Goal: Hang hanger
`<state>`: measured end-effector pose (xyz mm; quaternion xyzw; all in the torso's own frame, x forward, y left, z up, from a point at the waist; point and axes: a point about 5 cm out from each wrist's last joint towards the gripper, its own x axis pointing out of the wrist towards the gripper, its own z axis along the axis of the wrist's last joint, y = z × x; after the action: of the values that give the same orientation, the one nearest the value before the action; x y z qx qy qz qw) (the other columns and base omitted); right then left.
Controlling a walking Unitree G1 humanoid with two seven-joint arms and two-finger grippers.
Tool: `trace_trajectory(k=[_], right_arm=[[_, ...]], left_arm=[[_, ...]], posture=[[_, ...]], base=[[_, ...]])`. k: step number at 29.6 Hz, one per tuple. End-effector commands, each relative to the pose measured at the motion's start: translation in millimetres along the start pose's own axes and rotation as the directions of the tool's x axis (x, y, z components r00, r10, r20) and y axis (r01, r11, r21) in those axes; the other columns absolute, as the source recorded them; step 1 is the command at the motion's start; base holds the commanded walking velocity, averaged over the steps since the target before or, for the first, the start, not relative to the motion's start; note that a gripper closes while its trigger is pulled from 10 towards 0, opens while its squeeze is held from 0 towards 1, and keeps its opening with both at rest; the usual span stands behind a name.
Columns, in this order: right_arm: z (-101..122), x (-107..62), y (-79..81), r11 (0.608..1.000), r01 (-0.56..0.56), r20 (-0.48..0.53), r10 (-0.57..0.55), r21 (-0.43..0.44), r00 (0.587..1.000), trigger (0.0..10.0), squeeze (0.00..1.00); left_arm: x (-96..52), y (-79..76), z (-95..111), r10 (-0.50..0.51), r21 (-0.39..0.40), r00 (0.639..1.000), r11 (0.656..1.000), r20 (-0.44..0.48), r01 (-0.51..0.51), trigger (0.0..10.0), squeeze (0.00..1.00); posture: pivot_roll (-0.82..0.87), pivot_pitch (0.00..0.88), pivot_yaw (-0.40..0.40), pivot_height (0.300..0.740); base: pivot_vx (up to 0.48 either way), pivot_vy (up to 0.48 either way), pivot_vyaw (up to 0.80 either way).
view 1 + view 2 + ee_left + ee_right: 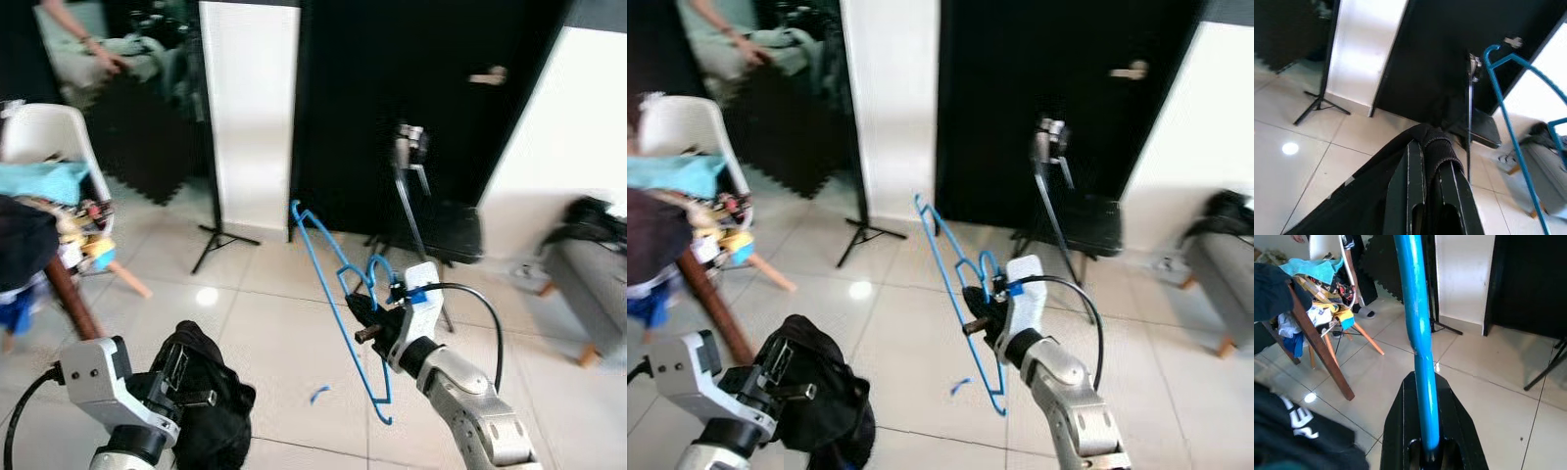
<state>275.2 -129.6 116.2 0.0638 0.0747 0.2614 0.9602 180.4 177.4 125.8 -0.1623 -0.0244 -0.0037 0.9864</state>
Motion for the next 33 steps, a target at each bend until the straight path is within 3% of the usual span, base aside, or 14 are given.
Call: trace_trajectory(k=[1, 15, 22, 27, 33], right_arm=[[4.1, 2.1, 3.1, 1.000, -0.012, 0.012, 0.012, -0.007, 1.000, 10.0, 0.00], [4.0, 4.9, 9.4, 0.998, -0.042, 0.025, 0.041, 0.041, 0.999, 10.0, 0.00], [2.3, 7.5, 13.8, 0.993, -0.099, 0.008, 0.099, 0.067, 0.995, 10.0, 0.00], [4.5, 8.1, 21.1, 0.988, -0.135, 0.013, 0.134, 0.073, 0.991, 10.0, 0.00], [1.9, 9.2, 18.6, 0.988, -0.130, 0.008, 0.129, 0.082, 0.992, 10.0, 0.00]], left_arm=[[-0.2, -1.6, 6.5, -0.017, 0.018, 0.999, 1.000, 0.032, 0.016, 10.0, 0.00], [-3.0, 3.1, 8.2, -0.028, 0.039, 1.000, 0.999, 0.015, 0.027, 10.0, 0.00], [7.1, -3.7, 5.6, -0.201, 0.028, 0.978, 0.979, -0.059, 0.203, 10.0, 0.00], [12.9, -4.3, 8.1, -0.192, 0.067, 0.980, 0.978, -0.048, 0.195, 10.0, 0.00], [11.3, -3.2, 7.1, -0.183, 0.057, 0.982, 0.981, -0.041, 0.186, 10.0, 0.00]], posture=[[-0.03, 0.000, -0.013, 0.740], [0.00, 0.000, -0.005, 0.740], [0.01, 0.000, -0.026, 0.740], [0.01, 0.000, -0.025, 0.740], [0.01, 0.000, -0.028, 0.740]], base=[[0.000, 0.000, 0.00], [0.000, 0.000, -0.69], [0.000, 0.000, -0.80], [0.000, 0.000, -0.80], [0.000, 0.000, -0.80]])
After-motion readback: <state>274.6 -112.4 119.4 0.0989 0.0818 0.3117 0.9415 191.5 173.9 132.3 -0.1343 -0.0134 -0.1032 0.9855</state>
